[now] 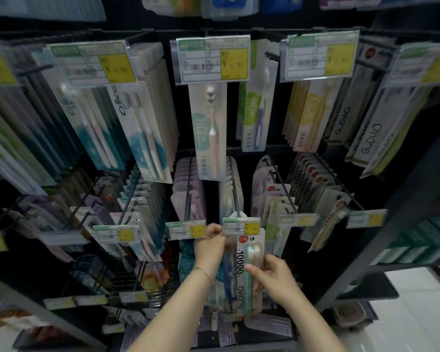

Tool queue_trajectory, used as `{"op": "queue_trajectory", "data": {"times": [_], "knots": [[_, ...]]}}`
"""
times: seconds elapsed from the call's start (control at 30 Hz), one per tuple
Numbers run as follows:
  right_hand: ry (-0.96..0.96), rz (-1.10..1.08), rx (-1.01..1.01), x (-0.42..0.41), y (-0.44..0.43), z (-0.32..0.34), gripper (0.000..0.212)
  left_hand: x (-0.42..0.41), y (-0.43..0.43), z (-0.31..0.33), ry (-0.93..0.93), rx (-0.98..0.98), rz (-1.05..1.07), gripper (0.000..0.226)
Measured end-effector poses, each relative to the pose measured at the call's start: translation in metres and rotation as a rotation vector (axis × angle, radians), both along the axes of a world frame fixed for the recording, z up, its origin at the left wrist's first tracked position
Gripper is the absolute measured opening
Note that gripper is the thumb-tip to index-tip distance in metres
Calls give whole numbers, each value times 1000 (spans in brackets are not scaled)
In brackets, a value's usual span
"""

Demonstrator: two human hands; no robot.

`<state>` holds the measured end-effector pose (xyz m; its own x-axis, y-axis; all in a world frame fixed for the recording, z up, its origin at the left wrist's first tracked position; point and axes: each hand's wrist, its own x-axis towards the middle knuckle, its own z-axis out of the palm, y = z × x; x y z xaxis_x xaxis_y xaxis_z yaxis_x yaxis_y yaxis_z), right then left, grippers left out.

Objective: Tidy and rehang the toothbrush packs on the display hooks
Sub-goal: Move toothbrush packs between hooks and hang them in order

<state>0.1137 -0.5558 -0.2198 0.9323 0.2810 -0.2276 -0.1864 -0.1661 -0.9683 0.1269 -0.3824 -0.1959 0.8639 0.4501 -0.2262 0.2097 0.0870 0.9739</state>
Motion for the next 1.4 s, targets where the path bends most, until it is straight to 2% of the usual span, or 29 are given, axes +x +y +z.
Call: {"op": "queue_trajectory", "data": {"times": [0.1, 0.17, 0.23, 0.37, 0.47, 0.67, 0.9, 0.97, 1.03, 1.1, 1.13, 1.2, 1.27, 1.4], "knots": [[5, -11, -12, 3, -1, 2, 23, 9, 2, -5, 9, -71, -11, 5], [8, -11, -24, 7, -3, 2, 25, 14, 3, -5, 7, -84, -41, 10], [7, -10, -29, 9, -4, 4, 27, 17, 4, 0, 7, -58, -88, 5], [-7, 7, -45, 14, -3, 6, 29, 23, 7, -1, 6, 4, -98, 20], [-4, -9, -48, 19, -2, 4, 29, 26, 8, -5, -23, -95, -136, 25], [-8, -70, -54, 26, -7, -1, 25, 33, 5, -9, -19, -215, -48, 24], [13, -101, -72, 18, -38, -8, 25, 56, 3, -9, -55, -147, 36, 22], [8, -139, -84, 16, -50, -9, 31, 62, 5, -13, -49, -158, 54, 18], [-13, -177, -104, 15, -62, -13, 47, 66, 5, -16, -28, -193, 73, 16], [-28, -228, -100, 14, -74, -18, 57, 68, 5, -24, -9, -188, 65, 35], [-43, -258, -98, 14, -80, -20, 58, 67, 5, -27, -16, -207, 81, 36], [-91, -334, -127, 14, -91, -22, 57, 62, -1, -30, -29, -327, 148, 18], [-127, -413, -162, 12, -102, -18, 53, 57, -11, -41, 57, -324, 210, 19], [-152, -561, -205, 11, -117, -1, 40, 43, -30, -66, 212, -179, 160, 16]]}}
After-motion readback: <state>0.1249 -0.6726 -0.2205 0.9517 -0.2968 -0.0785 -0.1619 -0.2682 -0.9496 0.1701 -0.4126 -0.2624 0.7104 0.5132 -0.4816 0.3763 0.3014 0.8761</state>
